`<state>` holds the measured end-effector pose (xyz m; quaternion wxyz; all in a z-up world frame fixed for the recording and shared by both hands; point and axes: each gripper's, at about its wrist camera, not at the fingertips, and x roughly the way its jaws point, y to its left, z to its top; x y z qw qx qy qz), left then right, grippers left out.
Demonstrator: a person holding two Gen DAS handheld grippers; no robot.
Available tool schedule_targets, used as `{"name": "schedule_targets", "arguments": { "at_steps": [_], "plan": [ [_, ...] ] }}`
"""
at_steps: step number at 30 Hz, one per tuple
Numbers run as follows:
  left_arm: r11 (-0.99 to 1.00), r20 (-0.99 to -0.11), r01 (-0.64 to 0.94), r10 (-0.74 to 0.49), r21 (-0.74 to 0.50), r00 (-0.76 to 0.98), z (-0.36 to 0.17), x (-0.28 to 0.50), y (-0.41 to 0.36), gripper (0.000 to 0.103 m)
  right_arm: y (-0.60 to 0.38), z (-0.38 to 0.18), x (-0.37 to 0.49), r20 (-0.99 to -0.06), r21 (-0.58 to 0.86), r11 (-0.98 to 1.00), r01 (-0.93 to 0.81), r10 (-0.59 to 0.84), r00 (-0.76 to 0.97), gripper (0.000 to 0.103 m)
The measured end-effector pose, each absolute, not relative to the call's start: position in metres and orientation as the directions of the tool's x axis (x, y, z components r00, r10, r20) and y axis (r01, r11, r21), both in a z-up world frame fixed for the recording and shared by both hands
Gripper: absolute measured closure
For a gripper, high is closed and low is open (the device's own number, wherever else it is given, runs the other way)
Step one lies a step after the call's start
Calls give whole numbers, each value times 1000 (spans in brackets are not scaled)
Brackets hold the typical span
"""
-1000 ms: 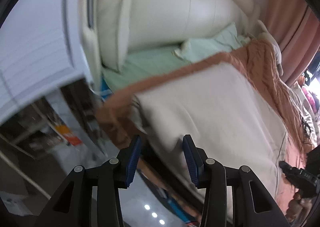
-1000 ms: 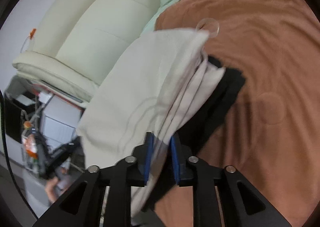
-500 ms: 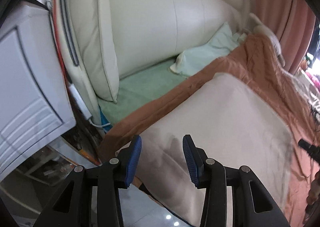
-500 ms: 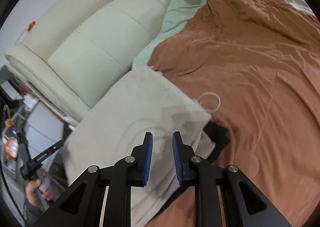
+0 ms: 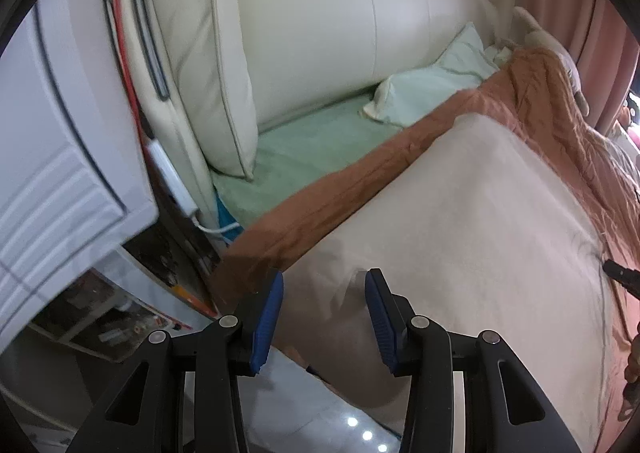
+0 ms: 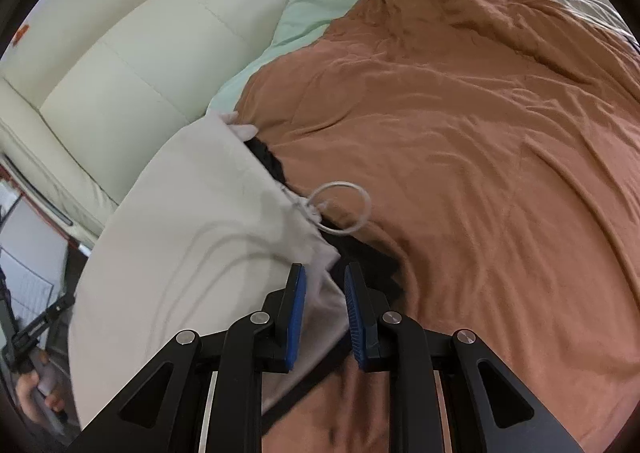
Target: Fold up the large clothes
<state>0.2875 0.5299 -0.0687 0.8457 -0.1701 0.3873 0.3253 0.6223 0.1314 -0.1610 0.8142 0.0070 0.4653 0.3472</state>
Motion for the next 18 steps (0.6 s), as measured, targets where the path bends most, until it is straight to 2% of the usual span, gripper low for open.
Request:
{"name": "schedule_targets", "arguments": {
  "at_steps": [5,6,7,9,10,12,14,15,18],
  "plan": [
    [730,-740,-676,399,-101,541,-45,271,517,58,108,-131,608,-738,339,748,-570,587,332,82],
    [733,-739,-673,395,-104,545,-40,268,512,58,104,-124,604,-734,340,745,-574,592,334,77],
    [734,-738,-671,396,-103,546,-37,267,508,58,98,-115,599,-729,337,742,-580,595,338,63],
    [740,-734,-664,391,-109,556,-29,263,498,55,86,-98,585,-714,325,738,-592,602,358,45],
    [744,-730,-658,386,-115,564,-25,260,492,51,83,-91,580,-708,319,735,-598,604,365,42],
    [751,-718,-648,383,-124,581,-15,254,476,33,74,-79,570,-702,308,730,-611,607,372,41],
    [757,-705,-641,386,-127,595,-8,252,465,26,65,-69,561,-708,302,726,-618,605,364,40],
    [763,-700,-633,380,-132,604,-4,249,455,24,61,-65,556,-712,293,727,-621,599,366,38],
    [783,-705,-607,356,-134,614,4,247,431,23,44,-49,539,-706,262,727,-635,592,387,20]
  ]
}}
